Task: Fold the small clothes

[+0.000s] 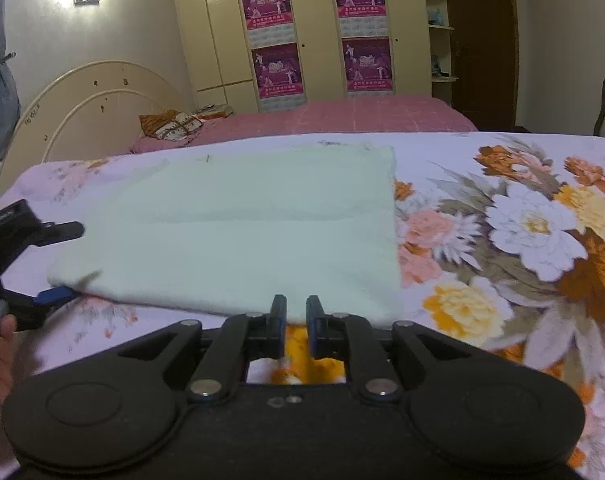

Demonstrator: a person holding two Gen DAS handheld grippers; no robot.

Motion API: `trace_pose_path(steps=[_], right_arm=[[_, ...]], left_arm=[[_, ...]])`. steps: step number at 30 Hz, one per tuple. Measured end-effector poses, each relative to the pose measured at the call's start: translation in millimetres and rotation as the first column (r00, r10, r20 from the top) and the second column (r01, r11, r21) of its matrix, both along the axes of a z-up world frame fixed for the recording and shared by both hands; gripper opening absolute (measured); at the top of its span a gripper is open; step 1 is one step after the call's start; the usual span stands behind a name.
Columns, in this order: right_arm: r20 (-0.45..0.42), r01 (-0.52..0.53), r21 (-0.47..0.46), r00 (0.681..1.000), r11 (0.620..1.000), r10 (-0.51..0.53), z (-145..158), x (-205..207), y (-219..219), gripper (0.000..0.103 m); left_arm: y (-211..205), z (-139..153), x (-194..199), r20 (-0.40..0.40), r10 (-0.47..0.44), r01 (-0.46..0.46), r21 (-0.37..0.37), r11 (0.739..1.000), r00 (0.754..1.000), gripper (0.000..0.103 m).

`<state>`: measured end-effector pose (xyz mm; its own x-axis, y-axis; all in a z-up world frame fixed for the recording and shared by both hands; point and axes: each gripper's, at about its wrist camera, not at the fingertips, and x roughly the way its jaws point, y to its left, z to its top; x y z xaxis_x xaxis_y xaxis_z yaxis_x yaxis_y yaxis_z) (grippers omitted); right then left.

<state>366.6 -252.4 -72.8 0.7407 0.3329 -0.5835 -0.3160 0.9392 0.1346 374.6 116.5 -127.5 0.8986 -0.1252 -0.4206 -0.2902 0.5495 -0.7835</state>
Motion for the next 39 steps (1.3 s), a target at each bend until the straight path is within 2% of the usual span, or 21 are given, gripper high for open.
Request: trace_pose_path(steps=[1,5,7,15,16,17,18,20,22,24,28,30,31,34,36,39], right_arm=[[-0.004,-0.010,0.015,1.000,1.000,0.010,0,4,3,0.011],[-0.008,-0.051,0.073,0.999,0.996,0.052,1,32,20,0.008],[-0.006,-0.067,0.102,0.998,0.993,0.068,2,49,31,0.007],[0.000,-0.099,0.106,0.995,0.989,0.099,-6,104,79,0.007],[0.001,-0.104,0.101,0.995,0.989,0.105,-8,106,83,0.007],[0.001,-0.111,0.100,0.994,0.989,0.111,-9,108,87,0.007],[0.003,-0.119,0.097,0.993,0.988,0.119,-10,109,90,0.007],[0.000,-0.135,0.070,0.991,0.988,0.135,-15,110,98,0.007],[-0.060,-0.140,-0.006,0.988,0.990,0.139,-31,116,108,0.002],[-0.021,-0.152,-0.033,0.988,0.988,0.151,-35,110,111,0.001],[-0.031,-0.143,-0.013,0.989,0.990,0.143,-35,109,110,0.001],[-0.039,-0.135,0.005,0.990,0.991,0.135,-35,109,110,0.001],[-0.040,-0.133,0.008,0.990,0.991,0.134,-34,107,109,0.001],[-0.040,-0.139,0.011,0.989,0.990,0.140,-30,111,107,0.001],[-0.037,-0.131,0.041,0.990,0.991,0.132,-26,112,100,0.001],[-0.007,-0.042,0.165,0.999,0.985,0.044,-14,106,65,0.016]], left_arm=[[1,-1,5,0.009,0.001,-0.001,-0.006,1.000,1.000,0.082],[16,-12,24,0.001,0.046,-0.046,-0.057,0.997,0.999,0.055],[25,-14,36,-0.010,0.067,-0.067,-0.068,0.995,0.998,0.049],[30,-16,69,0.008,0.079,-0.079,-0.038,0.996,0.997,0.049],[31,-15,72,0.004,0.077,-0.077,-0.031,0.997,0.997,0.043],[32,-15,75,-0.015,0.072,-0.073,-0.020,0.997,0.997,0.025],[35,-16,77,-0.037,0.065,-0.066,-0.022,0.998,0.997,0.016],[41,-20,74,-0.031,0.062,-0.063,-0.060,0.996,0.998,0.015],[41,-19,74,-0.028,0.048,-0.049,-0.038,0.998,0.998,0.013],[43,-20,72,-0.039,0.045,-0.046,-0.031,0.998,0.998,0.013],[38,-10,81,-0.080,0.012,-0.009,0.043,0.999,0.997,0.013],[31,9,79,-0.040,-0.026,0.031,0.110,0.993,0.999,0.012],[25,22,79,-0.013,-0.056,0.057,0.154,0.986,0.998,0.007],[-2,59,91,-0.013,-0.167,0.162,0.309,0.937,0.986,0.007],[-26,81,103,-0.045,-0.241,0.238,0.413,0.879,0.969,0.007],[-61,101,117,-0.091,-0.328,0.328,0.496,0.804,0.940,0.007]])
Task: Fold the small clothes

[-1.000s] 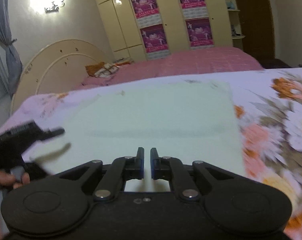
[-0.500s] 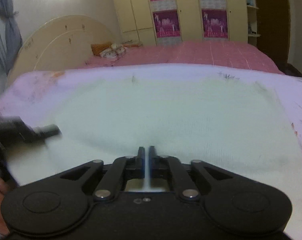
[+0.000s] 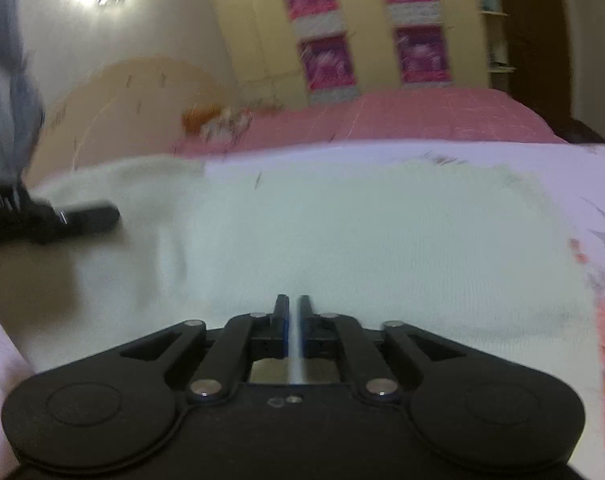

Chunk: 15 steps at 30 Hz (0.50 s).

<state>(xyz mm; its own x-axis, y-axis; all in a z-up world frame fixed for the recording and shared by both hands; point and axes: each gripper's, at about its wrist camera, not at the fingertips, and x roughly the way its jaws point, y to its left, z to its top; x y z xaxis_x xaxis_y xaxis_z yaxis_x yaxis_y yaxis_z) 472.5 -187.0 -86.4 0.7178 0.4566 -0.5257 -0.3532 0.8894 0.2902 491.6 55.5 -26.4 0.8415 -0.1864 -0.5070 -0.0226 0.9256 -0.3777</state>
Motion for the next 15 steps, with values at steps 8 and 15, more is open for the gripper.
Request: trace_pose_path(steps=[8,15], right_arm=[[-0.065,0.206,0.176,0.978,0.963,-0.198,17,-20,-112,0.018],[-0.136,0.239,0.245,0.968,0.939,-0.211,7,-32,-154,0.027]], left_arm=[[-119,-14,35,-0.144,-0.269,0.282,0.085,0.956,0.952,0.008],[-134,-3,-16,-0.075,-0.364,0.371,0.101,0.923,0.928,0.079]])
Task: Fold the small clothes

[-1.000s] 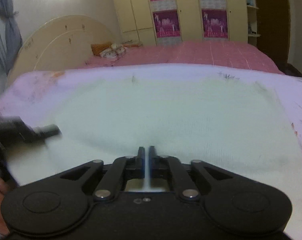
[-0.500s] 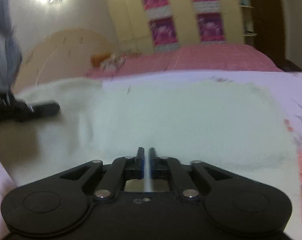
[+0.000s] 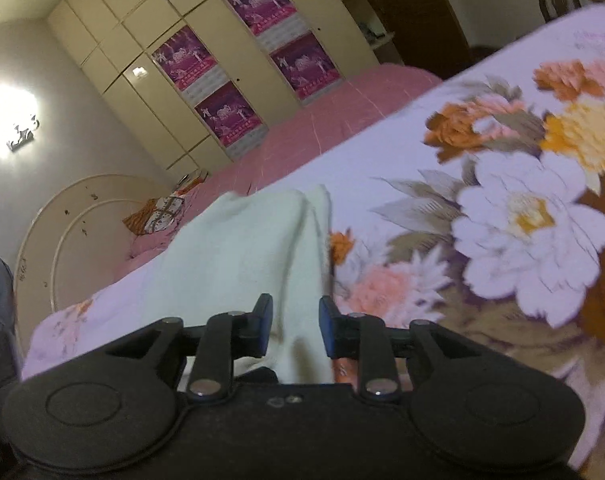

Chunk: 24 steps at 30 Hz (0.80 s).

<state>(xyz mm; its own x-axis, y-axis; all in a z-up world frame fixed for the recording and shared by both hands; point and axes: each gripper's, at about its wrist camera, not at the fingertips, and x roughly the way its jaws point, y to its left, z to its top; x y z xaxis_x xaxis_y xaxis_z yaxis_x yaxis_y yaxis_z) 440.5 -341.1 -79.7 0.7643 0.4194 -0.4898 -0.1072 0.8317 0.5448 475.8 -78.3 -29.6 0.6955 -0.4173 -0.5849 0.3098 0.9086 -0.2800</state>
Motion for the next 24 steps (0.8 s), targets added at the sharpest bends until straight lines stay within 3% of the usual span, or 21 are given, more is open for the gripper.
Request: trace_pose_path(steps=[4,7,11,13,17,20,22,24], right_arm=[[0.025,-0.054,0.063,0.998,0.997,0.053,1,4,4,0.030],[0.031,-0.088,0.082,0.996,0.993,0.086,0,13,15,0.049],[0.014,-0.118,0.060,0.993,0.991,0.117,-9,26,28,0.048],[0.008,-0.132,0.050,0.991,0.990,0.131,-13,33,32,0.046],[0.017,-0.173,0.033,0.985,0.984,0.173,-17,40,42,0.044],[-0.016,-0.171,0.012,0.985,0.985,0.172,-20,46,50,0.041],[-0.012,-0.193,0.038,0.981,0.980,0.193,-17,44,53,0.042],[0.009,-0.217,0.018,0.976,0.976,0.217,-13,41,59,0.042]], left_arm=[[73,9,4,0.045,0.221,-0.218,-0.060,0.974,0.974,0.079],[113,-4,19,-0.016,0.308,-0.309,-0.085,0.947,0.951,0.079],[125,-29,32,-0.104,0.310,-0.315,-0.037,0.948,0.945,0.079],[128,-47,29,-0.141,0.320,-0.331,-0.062,0.942,0.937,0.079],[121,-47,19,-0.094,0.320,-0.324,-0.027,0.946,0.943,0.079],[128,-40,18,-0.100,0.328,-0.335,-0.059,0.940,0.939,0.079],[126,-41,28,-0.067,0.342,-0.347,-0.072,0.935,0.937,0.079],[131,-43,29,-0.081,0.330,-0.336,-0.090,0.937,0.941,0.079]])
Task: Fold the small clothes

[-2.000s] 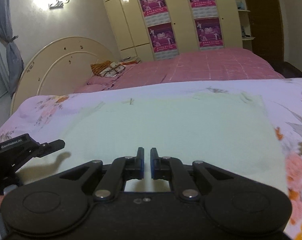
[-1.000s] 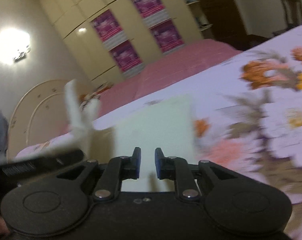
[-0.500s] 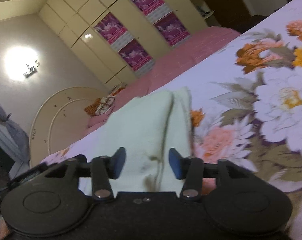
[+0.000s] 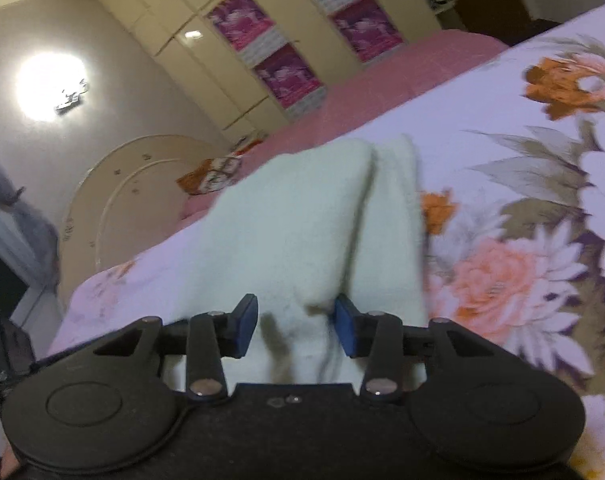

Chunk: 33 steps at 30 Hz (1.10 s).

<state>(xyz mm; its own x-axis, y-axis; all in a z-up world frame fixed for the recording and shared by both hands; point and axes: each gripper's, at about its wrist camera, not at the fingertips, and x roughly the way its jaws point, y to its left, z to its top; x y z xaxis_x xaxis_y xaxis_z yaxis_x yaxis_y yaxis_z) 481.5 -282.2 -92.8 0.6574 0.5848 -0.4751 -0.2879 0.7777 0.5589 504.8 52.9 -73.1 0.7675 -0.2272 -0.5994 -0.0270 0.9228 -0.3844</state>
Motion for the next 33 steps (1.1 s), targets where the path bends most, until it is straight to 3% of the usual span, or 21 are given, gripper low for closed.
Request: trace_pose_path(steps=[2,4,9,11,13,15,18,23,27,29,31,33], right_arm=[[-0.006,0.040,-0.010,0.999,0.999,-0.040,-3,2,-2,0.040],[-0.046,0.090,0.043,0.995,0.995,-0.088,-7,5,-10,0.032],[-0.061,0.006,0.034,0.998,0.999,-0.004,-6,11,2,0.040],[-0.052,0.007,0.007,0.999,1.000,-0.006,-7,15,5,0.039],[-0.040,0.019,-0.064,0.999,0.998,-0.022,-3,12,12,0.023],[0.004,-0.006,-0.140,1.000,0.990,0.006,8,5,21,0.014],[0.043,-0.019,-0.225,0.999,0.974,0.029,21,1,30,0.013],[-0.054,-0.026,-0.178,0.998,0.984,0.017,22,18,18,0.013],[-0.018,-0.028,-0.211,1.000,0.977,0.024,46,17,8,0.013],[-0.020,-0.028,-0.247,1.000,0.969,0.023,48,20,-1,0.012],[-0.094,-0.021,-0.270,0.996,0.963,-0.005,35,36,-10,0.013],[-0.137,-0.036,-0.234,0.991,0.972,0.003,23,45,-13,0.013]], left_arm=[[-2,-10,6,-0.016,-0.009,0.008,-0.018,1.000,1.000,0.079],[-9,-17,10,-0.010,-0.020,0.020,-0.017,1.000,1.000,0.079],[-8,-18,16,-0.020,-0.027,0.026,-0.042,0.999,0.999,0.079],[-6,-18,18,-0.012,-0.025,0.024,-0.055,0.998,1.000,0.079],[-6,-17,18,-0.007,-0.020,0.019,-0.067,0.998,1.000,0.079],[-10,-15,18,0.002,-0.017,0.017,-0.058,0.998,1.000,0.079],[-16,-9,20,0.025,-0.026,0.027,-0.050,0.998,0.999,0.079],[-32,-4,25,0.004,-0.068,0.068,-0.006,0.998,0.998,0.079],[-32,12,19,0.052,-0.082,0.084,-0.032,0.996,0.995,0.079],[-36,11,23,0.027,-0.110,0.111,-0.025,0.994,0.994,0.079],[-42,1,29,-0.047,-0.140,0.140,-0.002,0.990,0.989,0.079],[-46,-11,30,-0.083,-0.153,0.156,0.024,0.987,0.985,0.079]])
